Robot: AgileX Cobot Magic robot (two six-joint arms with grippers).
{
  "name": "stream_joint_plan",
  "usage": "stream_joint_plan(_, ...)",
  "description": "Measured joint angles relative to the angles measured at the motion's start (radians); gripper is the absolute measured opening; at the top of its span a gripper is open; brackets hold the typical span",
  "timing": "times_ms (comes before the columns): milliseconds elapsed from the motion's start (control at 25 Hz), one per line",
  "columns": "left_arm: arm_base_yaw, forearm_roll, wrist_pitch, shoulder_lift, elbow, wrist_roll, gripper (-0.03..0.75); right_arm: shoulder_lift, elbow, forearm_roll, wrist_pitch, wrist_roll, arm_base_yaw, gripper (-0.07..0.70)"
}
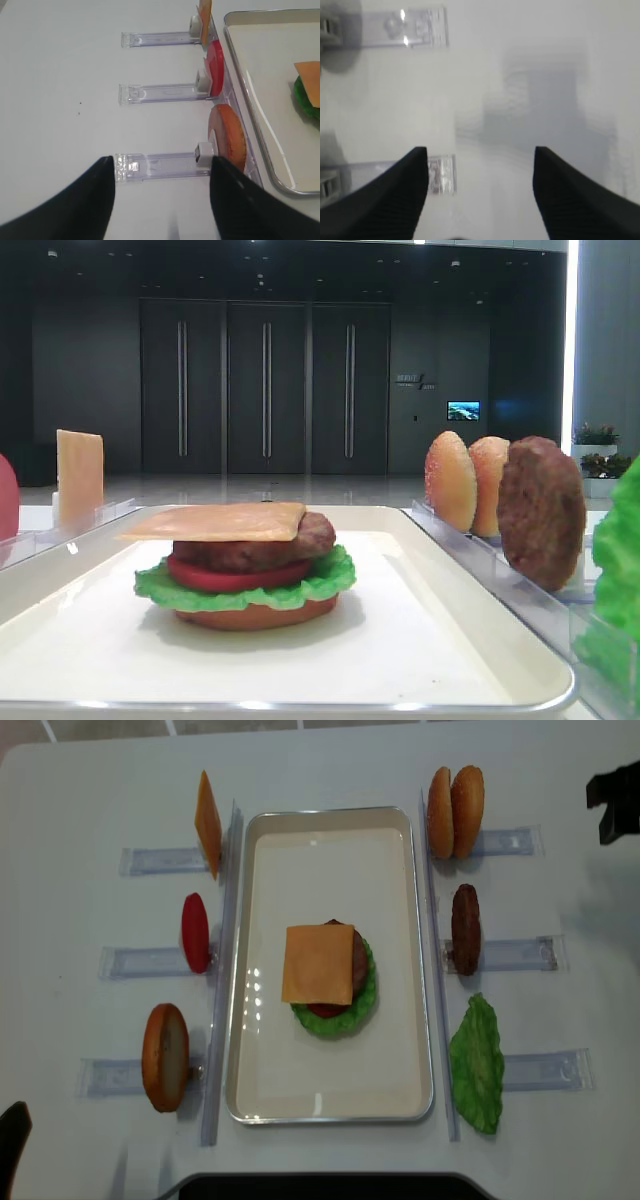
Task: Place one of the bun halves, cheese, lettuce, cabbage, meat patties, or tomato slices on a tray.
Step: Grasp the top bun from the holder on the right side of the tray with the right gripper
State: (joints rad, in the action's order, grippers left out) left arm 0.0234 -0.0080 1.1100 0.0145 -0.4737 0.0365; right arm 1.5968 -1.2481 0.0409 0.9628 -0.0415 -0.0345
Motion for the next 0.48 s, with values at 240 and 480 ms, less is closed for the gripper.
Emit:
stream_joint_plan(240, 0.000, 0.000, 0.000, 0.000, 0.000, 0.000, 0.463, 0.191, -0.304, -0.008, 0.113, -0.010, 0.002, 0.433)
stream_joint_plan(480, 0.000, 0.000, 0.000, 0.000, 0.000, 0.000, 0.463, 0.268, -0.446, -0.021, 0.169, 0.000, 0.040, 0.425)
